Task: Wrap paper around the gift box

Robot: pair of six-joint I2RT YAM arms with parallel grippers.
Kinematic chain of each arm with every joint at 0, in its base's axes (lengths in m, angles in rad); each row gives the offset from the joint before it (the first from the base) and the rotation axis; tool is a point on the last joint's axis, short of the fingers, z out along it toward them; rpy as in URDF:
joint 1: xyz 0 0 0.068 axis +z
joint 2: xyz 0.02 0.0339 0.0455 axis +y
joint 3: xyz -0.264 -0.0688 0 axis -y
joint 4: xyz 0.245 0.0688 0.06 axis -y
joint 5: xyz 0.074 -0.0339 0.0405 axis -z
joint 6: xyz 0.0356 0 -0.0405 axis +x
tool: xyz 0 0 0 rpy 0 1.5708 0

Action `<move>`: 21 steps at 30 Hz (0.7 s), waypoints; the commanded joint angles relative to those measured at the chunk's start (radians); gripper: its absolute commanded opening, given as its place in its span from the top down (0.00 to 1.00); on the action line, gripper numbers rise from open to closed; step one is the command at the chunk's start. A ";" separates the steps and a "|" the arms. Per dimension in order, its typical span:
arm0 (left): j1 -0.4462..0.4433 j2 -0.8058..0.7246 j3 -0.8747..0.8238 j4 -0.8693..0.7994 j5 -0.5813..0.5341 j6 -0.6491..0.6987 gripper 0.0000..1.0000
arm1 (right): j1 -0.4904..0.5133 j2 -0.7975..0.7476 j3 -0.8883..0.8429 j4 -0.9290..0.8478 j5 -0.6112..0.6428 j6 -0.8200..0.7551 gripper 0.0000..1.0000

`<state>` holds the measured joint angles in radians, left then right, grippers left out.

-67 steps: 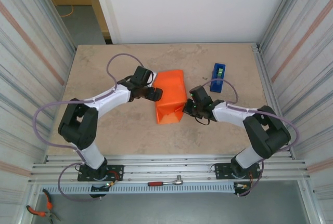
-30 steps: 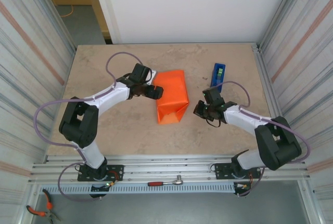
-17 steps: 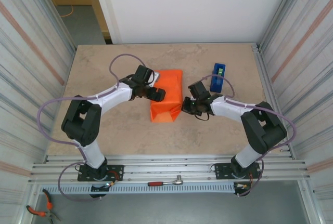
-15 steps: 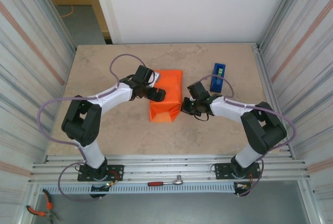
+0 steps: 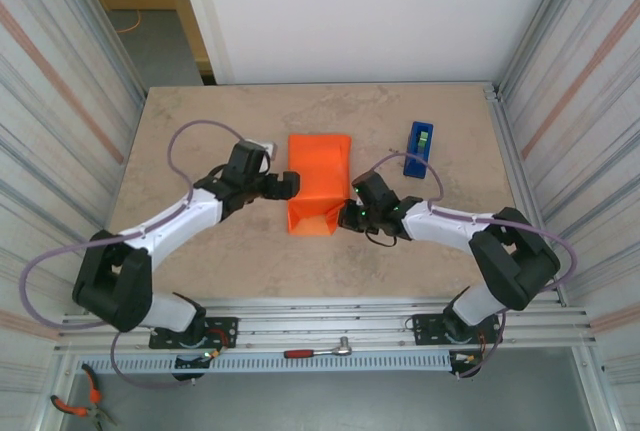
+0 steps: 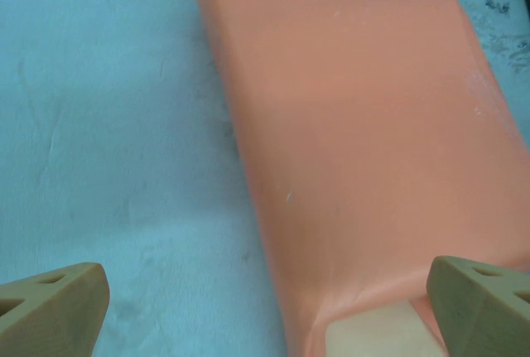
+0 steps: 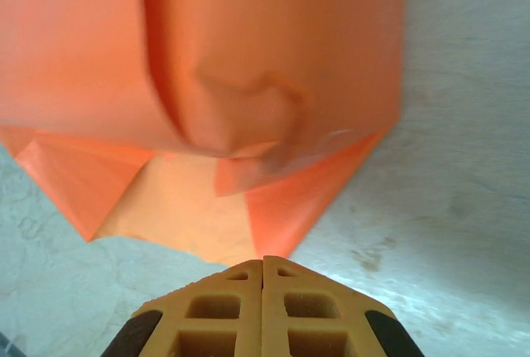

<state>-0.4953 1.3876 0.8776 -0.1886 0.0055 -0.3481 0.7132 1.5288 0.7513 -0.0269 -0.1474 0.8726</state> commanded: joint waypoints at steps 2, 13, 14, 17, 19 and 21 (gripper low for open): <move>0.014 -0.077 -0.109 0.066 0.019 -0.137 0.01 | 0.022 0.059 0.020 0.088 0.058 0.034 1.00; -0.069 -0.116 -0.271 0.153 -0.006 -0.209 0.06 | -0.055 0.195 0.017 0.219 0.041 0.049 1.00; -0.076 -0.114 -0.274 0.155 -0.016 -0.211 0.06 | -0.060 0.195 0.017 0.212 0.035 0.046 1.00; -0.091 -0.107 -0.284 0.167 -0.029 -0.218 0.07 | -0.074 0.176 0.006 0.197 0.025 0.036 1.00; -0.105 -0.106 -0.284 0.167 -0.047 -0.214 0.07 | -0.077 0.154 -0.008 0.190 0.021 0.033 1.00; -0.121 -0.103 -0.281 0.163 -0.067 -0.203 0.07 | -0.074 0.130 -0.023 0.191 0.008 0.034 1.00</move>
<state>-0.5983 1.2945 0.6033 -0.0467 -0.0105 -0.5480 0.6392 1.7039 0.7467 0.1654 -0.1146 0.9081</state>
